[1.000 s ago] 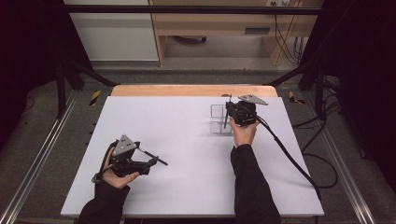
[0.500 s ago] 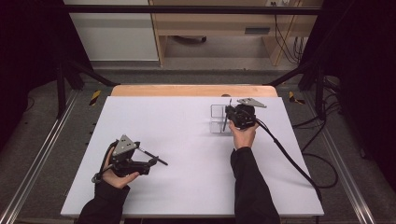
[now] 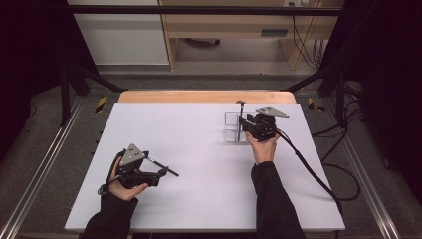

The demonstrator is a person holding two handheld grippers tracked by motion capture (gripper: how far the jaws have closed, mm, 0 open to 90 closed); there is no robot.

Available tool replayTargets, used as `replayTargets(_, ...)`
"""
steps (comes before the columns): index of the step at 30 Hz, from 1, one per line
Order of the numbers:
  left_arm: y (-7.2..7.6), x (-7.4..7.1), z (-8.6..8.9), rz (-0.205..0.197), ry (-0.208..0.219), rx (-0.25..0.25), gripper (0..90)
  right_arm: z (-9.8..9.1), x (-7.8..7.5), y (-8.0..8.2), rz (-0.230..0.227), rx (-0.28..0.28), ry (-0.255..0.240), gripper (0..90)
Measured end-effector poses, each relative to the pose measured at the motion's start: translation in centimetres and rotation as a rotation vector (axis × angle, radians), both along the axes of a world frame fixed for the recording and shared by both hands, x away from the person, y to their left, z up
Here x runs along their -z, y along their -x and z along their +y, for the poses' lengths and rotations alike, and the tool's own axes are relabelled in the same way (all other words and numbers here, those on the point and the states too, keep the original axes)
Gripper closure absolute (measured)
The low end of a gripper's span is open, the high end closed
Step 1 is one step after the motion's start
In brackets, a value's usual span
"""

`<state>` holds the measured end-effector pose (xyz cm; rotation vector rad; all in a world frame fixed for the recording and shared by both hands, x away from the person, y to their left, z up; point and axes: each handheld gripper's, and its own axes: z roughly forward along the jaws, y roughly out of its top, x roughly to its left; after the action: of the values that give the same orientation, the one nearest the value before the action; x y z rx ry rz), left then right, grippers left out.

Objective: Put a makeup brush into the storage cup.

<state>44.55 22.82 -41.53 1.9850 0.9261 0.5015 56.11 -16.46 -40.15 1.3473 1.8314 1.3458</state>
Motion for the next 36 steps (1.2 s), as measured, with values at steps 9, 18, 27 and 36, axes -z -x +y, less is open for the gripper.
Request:
replayTargets(9, 0.0, 0.0, -0.1, -0.001, -0.003, 0.005, 9.3, -0.6, -0.8, 2.5, -0.025, -0.068, -0.013, 36.1)
replayTargets(18, 0.0, 0.1, -0.1, 0.0, -0.003, 0.003, 9.1, -1.1, -1.2, 4.9, -0.049, -0.12, -0.008, 20.6)
replayTargets(27, 0.0, 0.0, 0.1, -0.002, 0.006, -0.005, 9.0, -1.9, -1.3, 7.3, -0.048, -0.151, -0.006, 10.5)
replayTargets(36, 0.1, -0.3, 0.6, -0.013, 0.017, -0.006, 8.9, -2.8, -1.2, 9.1, -0.052, -0.164, -0.021, 8.0)
